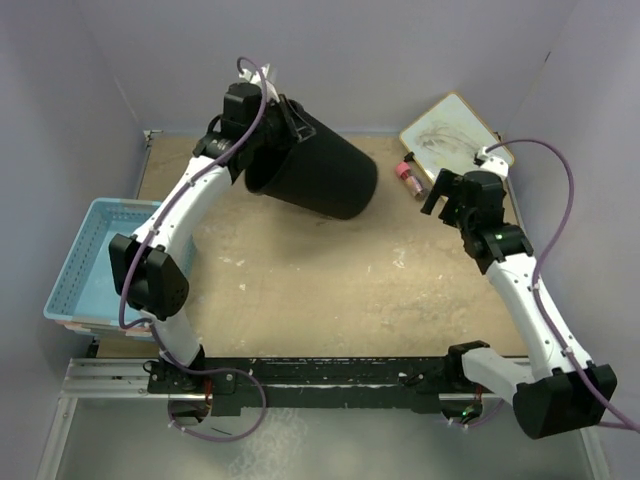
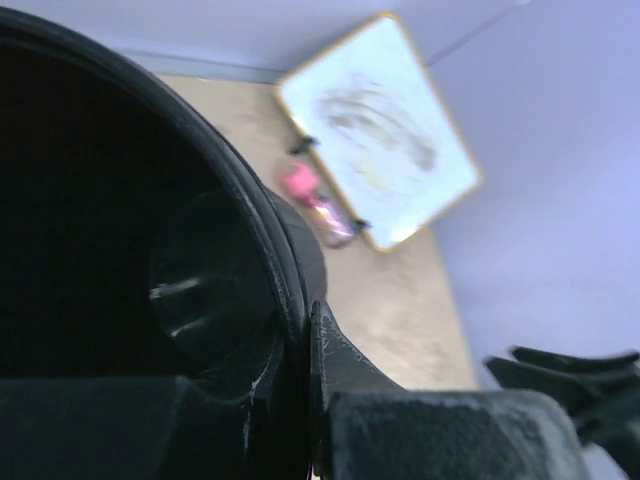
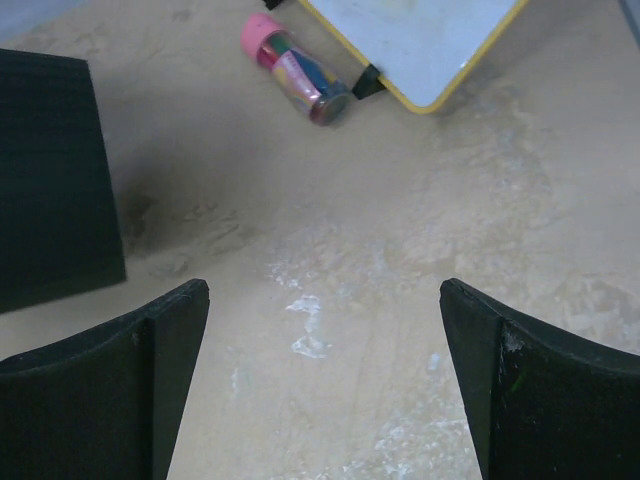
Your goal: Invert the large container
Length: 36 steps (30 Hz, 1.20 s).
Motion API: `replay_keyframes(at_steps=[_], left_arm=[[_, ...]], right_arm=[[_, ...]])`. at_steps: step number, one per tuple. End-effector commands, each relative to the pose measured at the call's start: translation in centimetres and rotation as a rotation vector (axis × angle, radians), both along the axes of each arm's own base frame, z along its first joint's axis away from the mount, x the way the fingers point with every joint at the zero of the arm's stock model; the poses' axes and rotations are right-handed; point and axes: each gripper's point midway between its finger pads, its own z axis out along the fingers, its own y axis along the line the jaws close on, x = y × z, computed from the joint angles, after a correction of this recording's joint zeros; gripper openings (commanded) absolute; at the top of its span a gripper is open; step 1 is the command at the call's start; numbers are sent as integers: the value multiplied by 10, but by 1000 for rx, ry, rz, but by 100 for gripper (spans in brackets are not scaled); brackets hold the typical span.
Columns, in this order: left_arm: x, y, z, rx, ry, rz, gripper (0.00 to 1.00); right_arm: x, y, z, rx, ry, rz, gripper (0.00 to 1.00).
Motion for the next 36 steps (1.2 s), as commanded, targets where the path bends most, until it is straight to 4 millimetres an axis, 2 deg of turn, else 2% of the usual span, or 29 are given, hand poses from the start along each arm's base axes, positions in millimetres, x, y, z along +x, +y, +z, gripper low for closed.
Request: replay_keyframes(at_steps=[1, 4, 7, 10, 14, 18, 22, 23, 24, 27, 31, 34, 36], left_arm=[[-46, -50, 96, -397, -122, -218, 0], [-62, -59, 106, -495, -104, -275, 0], [-75, -73, 98, -518, -74, -325, 0], [-83, -85, 68, -503, -18, -361, 0], [-98, -98, 31, -511, 65, -421, 0], [-107, -101, -6, -536, 148, -436, 0], [-110, -101, -43, -535, 216, -421, 0], [-110, -101, -52, -519, 230, -422, 0], [-110, -101, -62, -495, 248, -421, 4], [-108, -99, -93, -387, 292, -403, 24], [-104, -85, -123, -192, 311, -362, 44], [-103, -74, -136, -66, 307, -344, 52], [-101, -70, -137, -9, 296, -353, 53]], right_arm=[[-10, -10, 19, 16, -17, 25, 100], [-12, -8, 33, 41, -53, 24, 100], [-14, -7, 45, 62, -101, 24, 100], [-16, -10, 57, 72, -183, 16, 100], [-21, -7, 57, 78, -202, 39, 100], [-23, 0, 43, 87, -159, 73, 100], [-22, 24, 29, 154, -160, 190, 100], [-23, 26, 15, 160, -127, 194, 100], [-23, 26, 7, 164, -102, 192, 100], [-27, 26, -12, 167, -20, 179, 100], [-37, 24, -27, 179, 28, 162, 100], [-45, 24, -33, 197, 52, 151, 100], [-51, 25, -40, 220, 78, 138, 100]])
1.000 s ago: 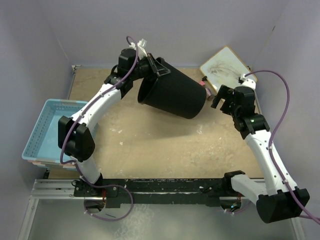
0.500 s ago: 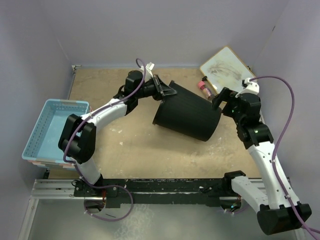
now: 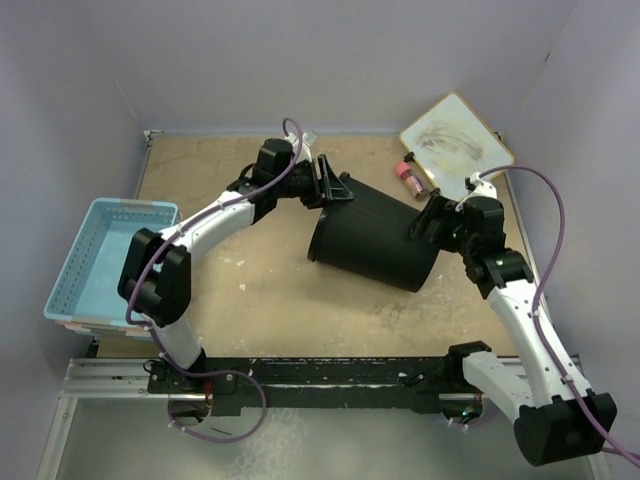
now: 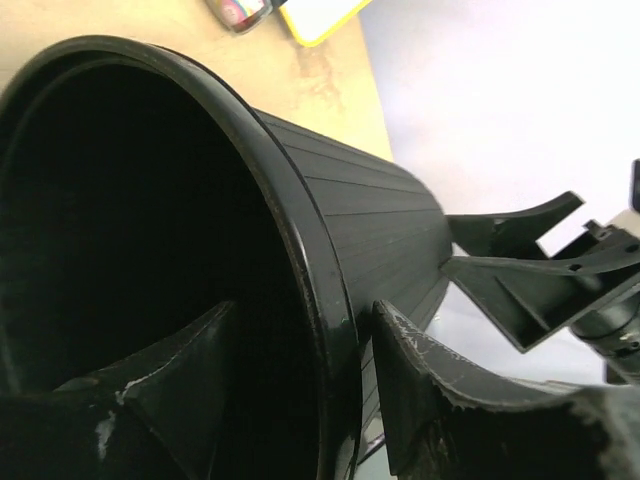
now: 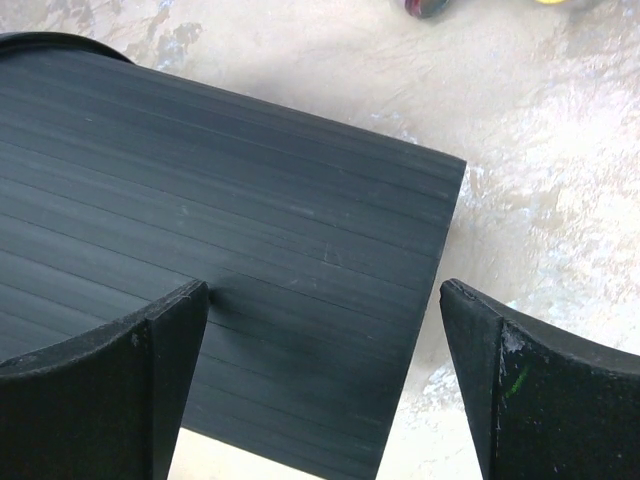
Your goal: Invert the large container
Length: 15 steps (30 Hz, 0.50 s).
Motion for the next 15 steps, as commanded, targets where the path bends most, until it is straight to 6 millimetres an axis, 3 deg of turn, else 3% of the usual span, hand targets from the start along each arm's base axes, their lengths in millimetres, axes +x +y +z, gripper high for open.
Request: replay_keyframes(at_steps=[1, 7, 15], left_arm=[[0, 16, -25, 216, -61, -36, 54], [-2, 5, -23, 403, -142, -76, 59], [15, 28, -8, 605, -249, 44, 62]], right_arm=[[-15, 3, -12, 54, 59, -22, 100], [-21, 10, -22, 145, 82, -54, 100], [-22, 15, -23, 190, 65, -56, 100]])
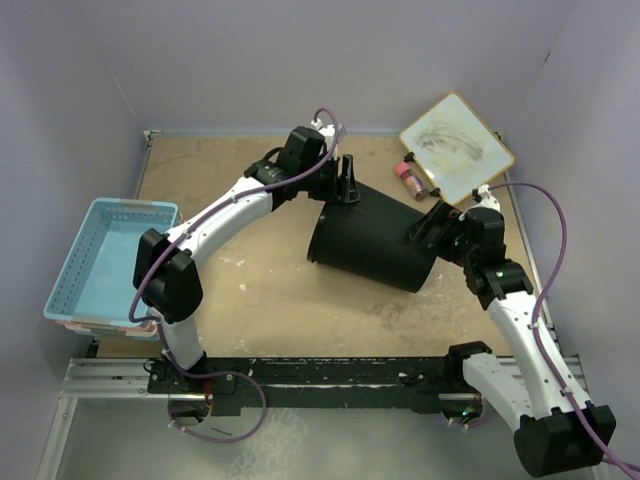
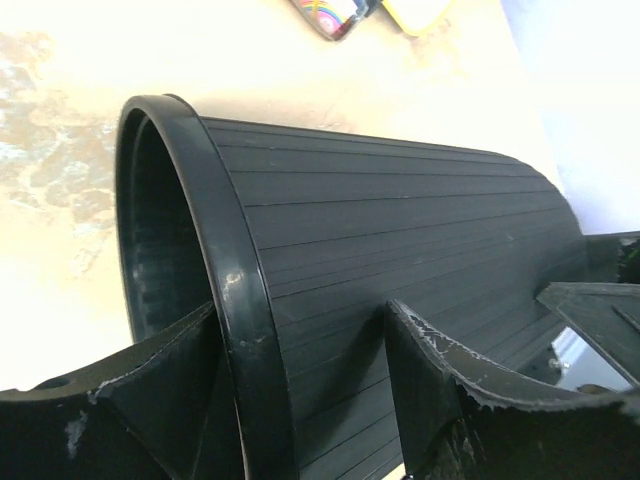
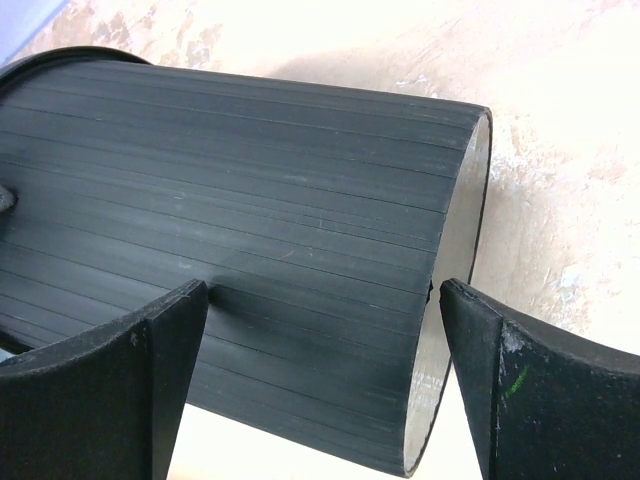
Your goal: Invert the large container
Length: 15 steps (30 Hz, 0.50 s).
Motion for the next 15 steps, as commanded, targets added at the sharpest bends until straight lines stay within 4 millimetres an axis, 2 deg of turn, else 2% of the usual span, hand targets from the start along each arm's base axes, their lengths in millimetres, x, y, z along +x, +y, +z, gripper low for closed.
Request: replay_keyframes(at_steps=[1, 8, 15], left_arm=[[11, 39, -8, 202, -63, 88, 62], [7, 52, 20, 274, -129, 137, 62], [0, 72, 21, 341, -133, 181, 58]], right_arm=[[-7, 5, -14, 25, 47, 16, 100], [-5, 5, -17, 25, 54, 12, 100], [-3, 5, -19, 17, 57, 12, 100]])
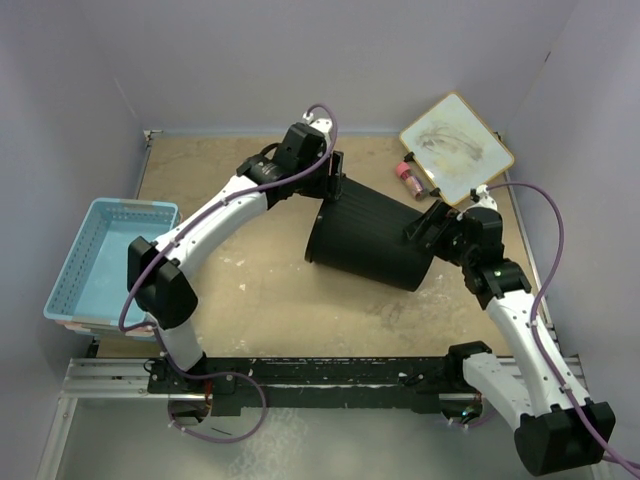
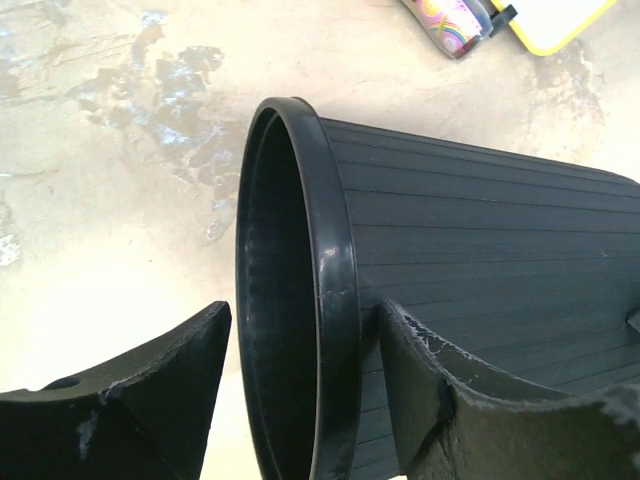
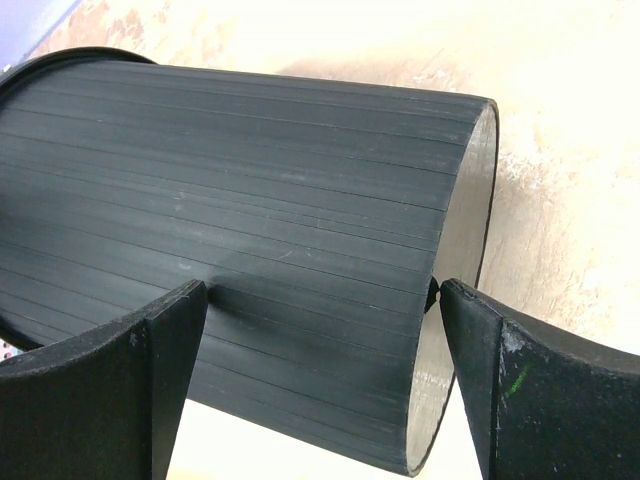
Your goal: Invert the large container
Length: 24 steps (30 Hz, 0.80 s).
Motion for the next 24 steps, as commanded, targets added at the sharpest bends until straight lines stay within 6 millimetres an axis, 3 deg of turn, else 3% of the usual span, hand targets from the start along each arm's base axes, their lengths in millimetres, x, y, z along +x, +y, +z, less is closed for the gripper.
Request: replay_keyframes(at_steps=[1, 4, 11, 14, 24], left_arm=[[-7, 31, 6, 111, -26, 52, 57], [-10, 27, 2, 93, -11, 35, 48], [-12, 25, -2, 83, -5, 32, 10], [-12, 23, -6, 81, 4, 25, 0], [-15, 14, -26, 69, 20, -44, 0]], right_arm=[[-4, -1, -16, -20, 52, 9, 100], [-4, -1, -16, -21, 56, 7, 100], [-3, -1, -9, -16, 34, 6, 99], [-4, 0, -4, -14, 24, 13, 97], [-6, 29, 19, 97, -53, 149, 76]])
